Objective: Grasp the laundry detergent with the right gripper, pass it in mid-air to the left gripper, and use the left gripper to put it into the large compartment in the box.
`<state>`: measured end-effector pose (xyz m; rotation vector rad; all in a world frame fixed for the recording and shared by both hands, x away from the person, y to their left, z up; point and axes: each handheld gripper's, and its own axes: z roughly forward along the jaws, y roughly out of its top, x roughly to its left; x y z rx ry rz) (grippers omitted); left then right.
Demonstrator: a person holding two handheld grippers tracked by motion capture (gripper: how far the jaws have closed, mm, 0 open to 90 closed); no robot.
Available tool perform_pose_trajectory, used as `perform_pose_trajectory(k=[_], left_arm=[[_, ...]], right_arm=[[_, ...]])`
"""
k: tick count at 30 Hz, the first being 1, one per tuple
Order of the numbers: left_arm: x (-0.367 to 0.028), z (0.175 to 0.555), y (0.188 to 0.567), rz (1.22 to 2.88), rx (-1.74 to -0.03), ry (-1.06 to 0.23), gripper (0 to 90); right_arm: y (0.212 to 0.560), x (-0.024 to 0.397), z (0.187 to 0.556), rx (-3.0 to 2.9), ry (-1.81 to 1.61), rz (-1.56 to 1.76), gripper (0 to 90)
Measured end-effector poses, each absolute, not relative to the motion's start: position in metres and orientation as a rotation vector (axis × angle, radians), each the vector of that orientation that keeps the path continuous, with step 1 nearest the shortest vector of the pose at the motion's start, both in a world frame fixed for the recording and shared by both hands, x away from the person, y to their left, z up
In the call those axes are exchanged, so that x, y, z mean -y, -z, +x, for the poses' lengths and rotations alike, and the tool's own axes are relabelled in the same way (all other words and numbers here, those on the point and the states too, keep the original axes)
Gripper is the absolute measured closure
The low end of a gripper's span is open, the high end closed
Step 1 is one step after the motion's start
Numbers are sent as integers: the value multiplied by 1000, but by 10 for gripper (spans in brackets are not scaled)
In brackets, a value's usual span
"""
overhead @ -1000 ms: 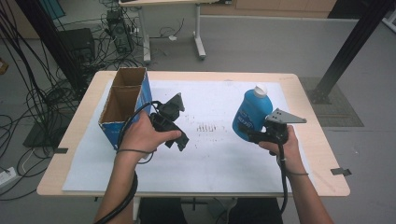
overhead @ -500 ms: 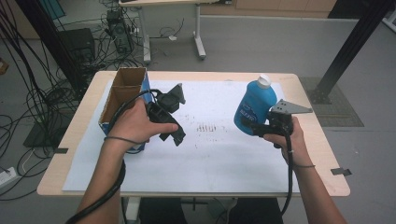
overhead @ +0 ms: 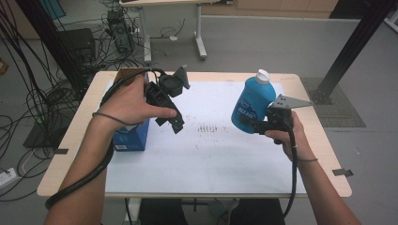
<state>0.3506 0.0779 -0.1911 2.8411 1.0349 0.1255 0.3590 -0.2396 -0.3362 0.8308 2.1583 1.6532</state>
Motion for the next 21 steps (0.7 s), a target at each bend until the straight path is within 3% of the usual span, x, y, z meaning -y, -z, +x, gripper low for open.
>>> perform_pose_trajectory(k=[21], left_arm=[[-56,347,161,2979,-668,-157,93]], right_arm=[[334,226,362,-2324,-1729,661,399]])
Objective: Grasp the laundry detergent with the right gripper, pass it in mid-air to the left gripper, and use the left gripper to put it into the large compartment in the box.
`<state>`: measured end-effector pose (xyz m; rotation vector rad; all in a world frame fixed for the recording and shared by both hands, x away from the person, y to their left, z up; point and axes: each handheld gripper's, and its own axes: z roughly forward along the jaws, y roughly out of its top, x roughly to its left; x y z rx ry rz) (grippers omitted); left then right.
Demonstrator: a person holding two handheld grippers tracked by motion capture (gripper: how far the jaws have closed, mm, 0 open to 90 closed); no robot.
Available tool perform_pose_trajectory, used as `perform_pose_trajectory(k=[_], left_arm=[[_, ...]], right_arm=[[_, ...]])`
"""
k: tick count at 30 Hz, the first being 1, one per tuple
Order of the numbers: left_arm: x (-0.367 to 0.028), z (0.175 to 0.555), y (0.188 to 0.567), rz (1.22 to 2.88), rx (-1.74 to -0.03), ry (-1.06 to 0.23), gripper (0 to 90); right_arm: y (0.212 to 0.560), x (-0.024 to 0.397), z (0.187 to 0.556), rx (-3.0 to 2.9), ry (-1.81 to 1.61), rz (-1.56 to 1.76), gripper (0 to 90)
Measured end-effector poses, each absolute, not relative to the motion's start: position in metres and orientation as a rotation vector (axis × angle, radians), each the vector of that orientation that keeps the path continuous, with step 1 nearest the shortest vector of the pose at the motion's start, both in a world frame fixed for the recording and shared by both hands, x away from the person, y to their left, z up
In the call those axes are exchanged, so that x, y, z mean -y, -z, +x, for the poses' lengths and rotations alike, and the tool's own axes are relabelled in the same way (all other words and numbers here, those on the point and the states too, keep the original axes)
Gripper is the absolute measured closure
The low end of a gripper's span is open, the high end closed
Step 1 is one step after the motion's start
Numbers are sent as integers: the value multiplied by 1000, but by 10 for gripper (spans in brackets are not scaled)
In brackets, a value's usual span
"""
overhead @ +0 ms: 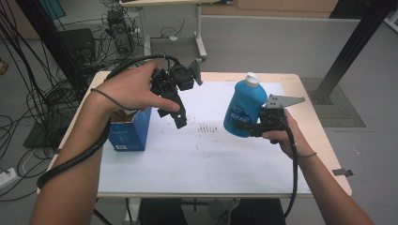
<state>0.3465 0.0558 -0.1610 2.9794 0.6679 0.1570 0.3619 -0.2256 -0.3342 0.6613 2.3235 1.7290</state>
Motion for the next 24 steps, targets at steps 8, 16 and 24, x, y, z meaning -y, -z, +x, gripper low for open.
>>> perform_pose_trajectory(k=[8,16,24], left_arm=[[-49,344,152,2998,-575,-173,93],[-44,341,146,3021,-496,-151,93],[-38,338,141,3031,-449,-145,93]], right_arm=[[333,216,359,-2393,-1761,555,400],[333,212,358,-2439,-1818,471,399],[333,203,354,-2480,-1810,396,400]])
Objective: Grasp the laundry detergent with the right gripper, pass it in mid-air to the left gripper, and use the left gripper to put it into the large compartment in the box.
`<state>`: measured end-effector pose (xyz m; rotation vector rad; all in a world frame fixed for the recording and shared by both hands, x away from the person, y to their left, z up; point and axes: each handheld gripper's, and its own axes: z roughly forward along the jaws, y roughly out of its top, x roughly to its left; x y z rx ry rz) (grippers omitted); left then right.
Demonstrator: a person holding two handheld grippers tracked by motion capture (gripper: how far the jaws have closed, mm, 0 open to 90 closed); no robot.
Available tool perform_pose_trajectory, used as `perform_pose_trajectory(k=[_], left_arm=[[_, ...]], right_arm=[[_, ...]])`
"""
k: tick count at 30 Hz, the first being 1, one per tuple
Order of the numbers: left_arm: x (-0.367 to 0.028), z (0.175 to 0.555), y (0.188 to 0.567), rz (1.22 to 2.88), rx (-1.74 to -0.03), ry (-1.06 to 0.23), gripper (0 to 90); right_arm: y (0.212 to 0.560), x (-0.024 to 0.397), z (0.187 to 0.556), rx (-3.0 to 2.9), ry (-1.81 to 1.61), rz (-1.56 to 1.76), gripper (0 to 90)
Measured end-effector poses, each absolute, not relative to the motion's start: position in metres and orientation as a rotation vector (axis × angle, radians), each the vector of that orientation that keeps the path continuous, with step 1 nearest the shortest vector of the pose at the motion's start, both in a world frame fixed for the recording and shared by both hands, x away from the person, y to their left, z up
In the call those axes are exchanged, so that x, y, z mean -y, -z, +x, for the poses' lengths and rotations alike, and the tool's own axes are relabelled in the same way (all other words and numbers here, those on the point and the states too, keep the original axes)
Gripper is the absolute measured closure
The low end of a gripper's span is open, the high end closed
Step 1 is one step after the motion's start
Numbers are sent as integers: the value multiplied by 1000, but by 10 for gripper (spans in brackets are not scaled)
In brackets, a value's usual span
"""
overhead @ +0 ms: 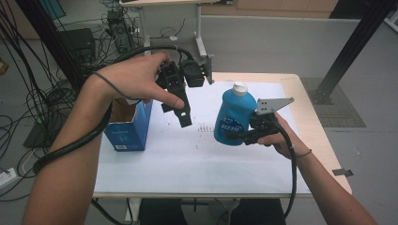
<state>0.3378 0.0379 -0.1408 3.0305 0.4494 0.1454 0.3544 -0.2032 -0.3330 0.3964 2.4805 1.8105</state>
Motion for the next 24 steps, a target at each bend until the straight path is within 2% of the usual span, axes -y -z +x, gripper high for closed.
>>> perform_pose_trajectory(k=[24], left_arm=[[-29,340,152,3030,-424,-128,92]], right_arm=[[339,159,354,-2587,-1830,179,400]])
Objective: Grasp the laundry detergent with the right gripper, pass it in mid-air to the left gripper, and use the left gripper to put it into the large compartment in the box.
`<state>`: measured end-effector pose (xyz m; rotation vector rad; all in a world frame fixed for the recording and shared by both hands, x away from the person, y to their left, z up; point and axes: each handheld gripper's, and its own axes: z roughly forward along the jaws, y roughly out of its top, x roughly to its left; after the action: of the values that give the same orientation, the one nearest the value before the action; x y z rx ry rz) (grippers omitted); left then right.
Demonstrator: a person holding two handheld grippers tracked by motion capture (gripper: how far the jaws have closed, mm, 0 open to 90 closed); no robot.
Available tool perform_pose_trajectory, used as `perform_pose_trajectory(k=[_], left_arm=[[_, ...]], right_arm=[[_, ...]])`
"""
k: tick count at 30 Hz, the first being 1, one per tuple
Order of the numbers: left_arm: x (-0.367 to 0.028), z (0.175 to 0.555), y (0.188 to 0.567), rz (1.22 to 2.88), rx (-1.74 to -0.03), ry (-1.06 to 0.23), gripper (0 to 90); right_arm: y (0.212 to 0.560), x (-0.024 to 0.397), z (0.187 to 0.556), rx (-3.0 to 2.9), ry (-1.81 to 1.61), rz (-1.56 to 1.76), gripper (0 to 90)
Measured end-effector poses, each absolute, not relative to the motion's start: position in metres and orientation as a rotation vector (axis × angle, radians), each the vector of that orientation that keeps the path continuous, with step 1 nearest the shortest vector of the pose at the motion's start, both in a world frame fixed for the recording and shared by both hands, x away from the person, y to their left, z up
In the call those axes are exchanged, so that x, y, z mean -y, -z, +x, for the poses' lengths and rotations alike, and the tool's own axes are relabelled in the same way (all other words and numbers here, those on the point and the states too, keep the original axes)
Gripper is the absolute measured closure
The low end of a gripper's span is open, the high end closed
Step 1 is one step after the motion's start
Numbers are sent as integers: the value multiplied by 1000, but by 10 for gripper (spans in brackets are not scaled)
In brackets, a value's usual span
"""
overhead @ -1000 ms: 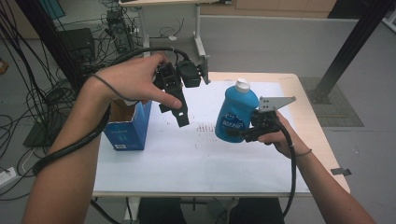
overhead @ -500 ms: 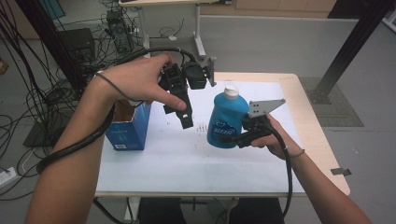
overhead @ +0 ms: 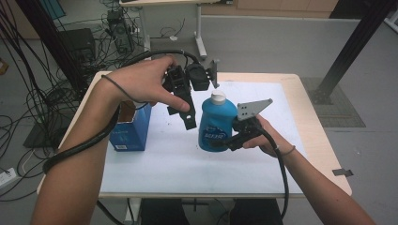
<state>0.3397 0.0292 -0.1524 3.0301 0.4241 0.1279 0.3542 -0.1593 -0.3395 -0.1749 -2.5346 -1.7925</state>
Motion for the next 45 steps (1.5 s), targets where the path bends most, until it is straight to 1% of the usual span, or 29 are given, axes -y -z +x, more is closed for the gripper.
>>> perform_pose_trajectory(k=[21,29,45], left_arm=[[-12,333,162,3081,-315,-102,92],[-5,331,165,3099,-285,-87,93],[-7,328,166,3108,-286,-80,95]], right_arm=[[336,124,349,2545,1729,-30,400],[333,118,345,2549,1720,12,400],[334,113,341,2552,1707,28,400]])
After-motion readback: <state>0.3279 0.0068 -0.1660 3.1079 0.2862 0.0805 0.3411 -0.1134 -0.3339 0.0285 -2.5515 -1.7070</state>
